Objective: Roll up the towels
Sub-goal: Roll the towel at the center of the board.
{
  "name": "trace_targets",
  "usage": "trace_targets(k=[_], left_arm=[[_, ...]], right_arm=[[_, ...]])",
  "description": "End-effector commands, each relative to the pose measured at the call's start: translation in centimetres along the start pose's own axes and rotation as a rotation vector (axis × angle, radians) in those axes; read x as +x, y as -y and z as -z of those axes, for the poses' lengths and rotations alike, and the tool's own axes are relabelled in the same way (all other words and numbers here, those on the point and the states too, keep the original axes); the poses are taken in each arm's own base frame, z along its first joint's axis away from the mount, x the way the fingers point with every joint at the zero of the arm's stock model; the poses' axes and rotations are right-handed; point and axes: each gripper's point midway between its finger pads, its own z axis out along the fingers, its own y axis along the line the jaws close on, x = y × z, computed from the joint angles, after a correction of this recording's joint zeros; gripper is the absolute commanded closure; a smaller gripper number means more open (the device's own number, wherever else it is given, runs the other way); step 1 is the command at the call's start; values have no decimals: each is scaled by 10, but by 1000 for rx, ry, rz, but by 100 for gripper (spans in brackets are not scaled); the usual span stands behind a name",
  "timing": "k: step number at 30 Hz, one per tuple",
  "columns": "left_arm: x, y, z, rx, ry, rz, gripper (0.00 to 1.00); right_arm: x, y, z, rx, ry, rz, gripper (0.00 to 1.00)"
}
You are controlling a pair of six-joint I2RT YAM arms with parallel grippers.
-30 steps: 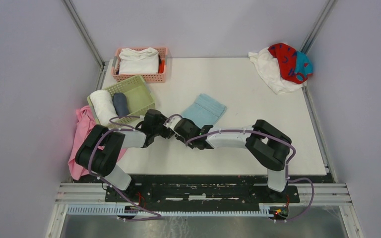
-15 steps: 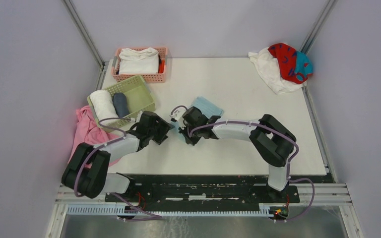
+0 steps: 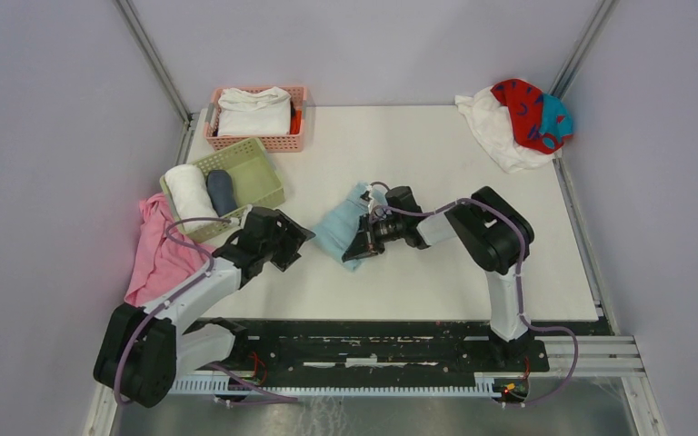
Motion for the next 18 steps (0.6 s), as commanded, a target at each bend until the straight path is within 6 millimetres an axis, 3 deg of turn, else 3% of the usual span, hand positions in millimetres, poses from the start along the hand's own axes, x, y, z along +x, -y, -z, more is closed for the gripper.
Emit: trace_targets(k=[1, 6, 11, 18], left_arm=[[5, 13, -5, 39, -45, 4, 23], [6, 26, -18, 80, -63, 5, 23], [2, 49, -28, 150, -62, -10, 24], [0, 67, -49, 180, -76, -31, 26]], right_arm=[[-13, -3, 7, -142, 30, -162, 98], [-19, 21, 13, -146, 63, -296, 97], [-8, 44, 12, -70, 19, -367, 96], [1, 55, 15, 26, -43, -358, 95]])
